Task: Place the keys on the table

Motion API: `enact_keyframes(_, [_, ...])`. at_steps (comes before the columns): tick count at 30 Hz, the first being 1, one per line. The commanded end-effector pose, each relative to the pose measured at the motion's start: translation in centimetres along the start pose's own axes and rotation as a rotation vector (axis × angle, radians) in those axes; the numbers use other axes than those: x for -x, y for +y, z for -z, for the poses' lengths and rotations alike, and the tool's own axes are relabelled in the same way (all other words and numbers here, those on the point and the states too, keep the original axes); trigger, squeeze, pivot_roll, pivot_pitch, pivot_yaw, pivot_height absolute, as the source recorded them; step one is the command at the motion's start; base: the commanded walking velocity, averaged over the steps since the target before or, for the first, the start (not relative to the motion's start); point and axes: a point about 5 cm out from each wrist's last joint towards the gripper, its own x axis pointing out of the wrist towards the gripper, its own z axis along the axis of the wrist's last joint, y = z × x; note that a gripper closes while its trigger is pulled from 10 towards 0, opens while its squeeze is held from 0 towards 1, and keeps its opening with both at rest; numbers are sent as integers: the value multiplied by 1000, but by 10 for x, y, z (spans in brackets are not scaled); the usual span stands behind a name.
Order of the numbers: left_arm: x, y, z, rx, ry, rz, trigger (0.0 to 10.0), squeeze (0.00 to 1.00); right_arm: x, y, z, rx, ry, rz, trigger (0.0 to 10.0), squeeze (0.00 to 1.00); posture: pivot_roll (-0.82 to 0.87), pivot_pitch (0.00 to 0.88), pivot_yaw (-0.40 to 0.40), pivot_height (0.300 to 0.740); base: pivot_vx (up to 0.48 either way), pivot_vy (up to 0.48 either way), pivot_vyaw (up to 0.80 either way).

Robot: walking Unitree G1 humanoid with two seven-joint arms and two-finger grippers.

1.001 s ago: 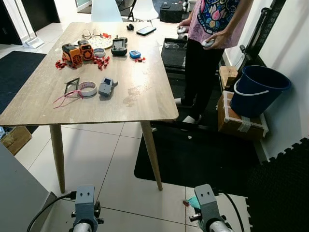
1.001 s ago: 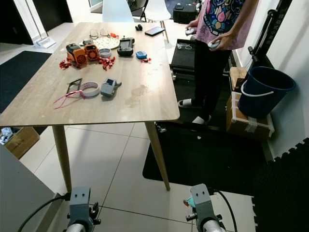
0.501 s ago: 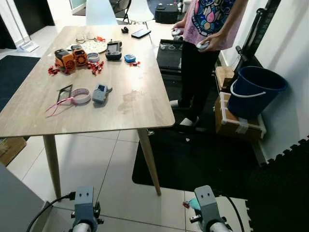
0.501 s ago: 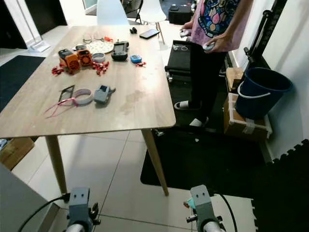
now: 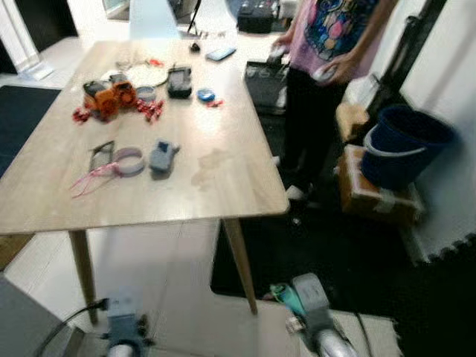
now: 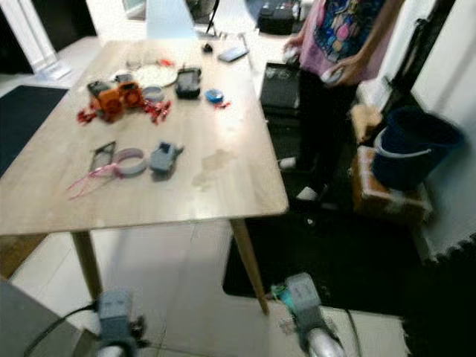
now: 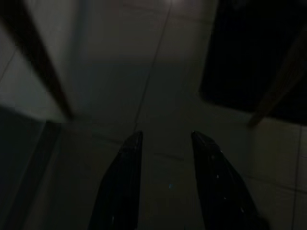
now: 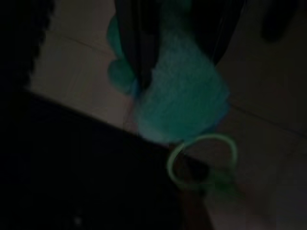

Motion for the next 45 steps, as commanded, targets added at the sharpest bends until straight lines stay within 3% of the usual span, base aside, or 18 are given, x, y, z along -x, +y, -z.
enact_keyframes(1, [6,7,13,1,44,-23,10000,0,-1,4,-1,-1,2,-7,10000,0,34,59,-2,740,0,0,0])
enact_keyframes(45, [7,9,13,24,34,-29,10000,0,-2,5,-2,0,3,-12,10000,0,46,72,-11,740,0,0,0])
